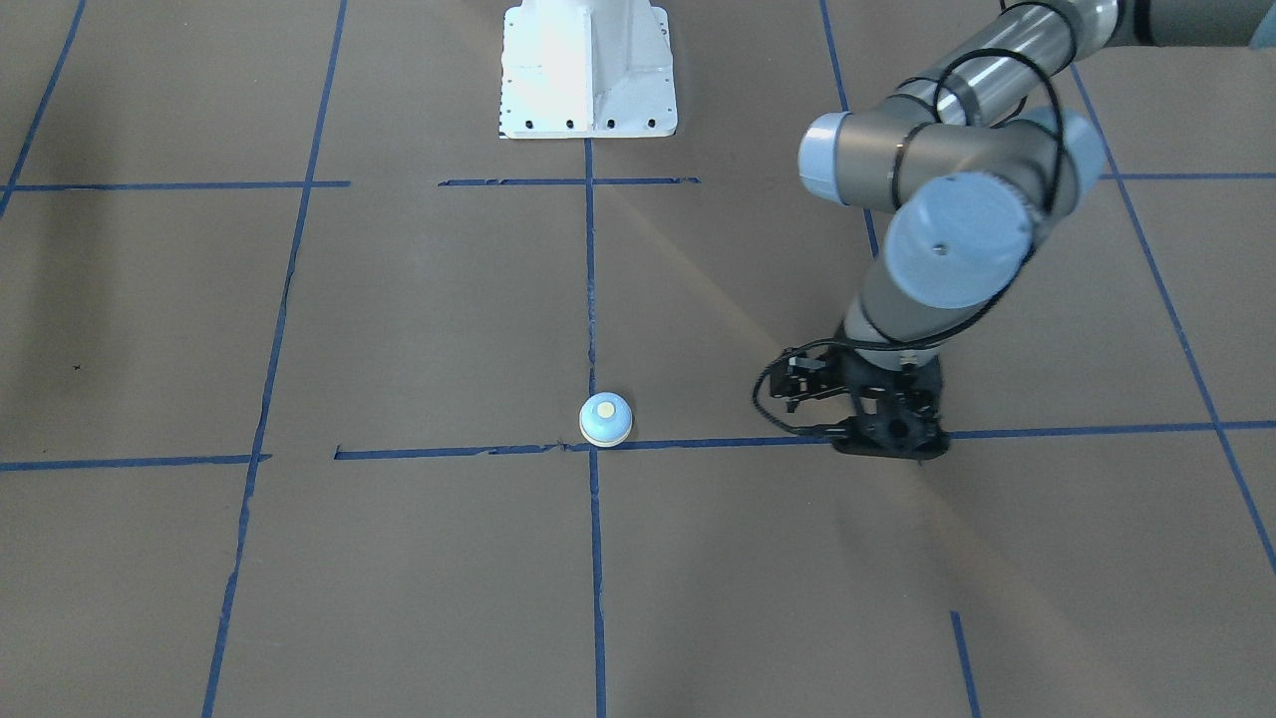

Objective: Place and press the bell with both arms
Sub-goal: 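Withdraw the left arm away from the bell out of view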

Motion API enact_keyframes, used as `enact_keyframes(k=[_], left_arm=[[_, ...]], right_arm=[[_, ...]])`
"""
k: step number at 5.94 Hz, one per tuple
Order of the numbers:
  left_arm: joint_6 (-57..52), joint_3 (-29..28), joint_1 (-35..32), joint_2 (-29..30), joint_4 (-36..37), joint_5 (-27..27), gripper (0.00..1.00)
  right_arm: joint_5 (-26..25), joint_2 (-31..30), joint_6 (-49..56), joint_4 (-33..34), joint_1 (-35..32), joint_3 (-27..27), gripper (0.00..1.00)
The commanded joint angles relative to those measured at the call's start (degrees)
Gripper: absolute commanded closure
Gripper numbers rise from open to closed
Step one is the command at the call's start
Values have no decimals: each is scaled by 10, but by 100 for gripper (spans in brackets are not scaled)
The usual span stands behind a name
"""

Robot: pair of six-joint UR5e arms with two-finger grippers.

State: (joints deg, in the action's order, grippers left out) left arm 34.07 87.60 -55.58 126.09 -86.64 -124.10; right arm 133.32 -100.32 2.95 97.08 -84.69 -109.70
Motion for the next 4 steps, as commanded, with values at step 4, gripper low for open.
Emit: enact_keyframes(k=[4], left_arm=[[-342, 35, -255, -289, -38, -79, 0]], right_arm=[[9, 32, -36, -1, 15, -2, 0]])
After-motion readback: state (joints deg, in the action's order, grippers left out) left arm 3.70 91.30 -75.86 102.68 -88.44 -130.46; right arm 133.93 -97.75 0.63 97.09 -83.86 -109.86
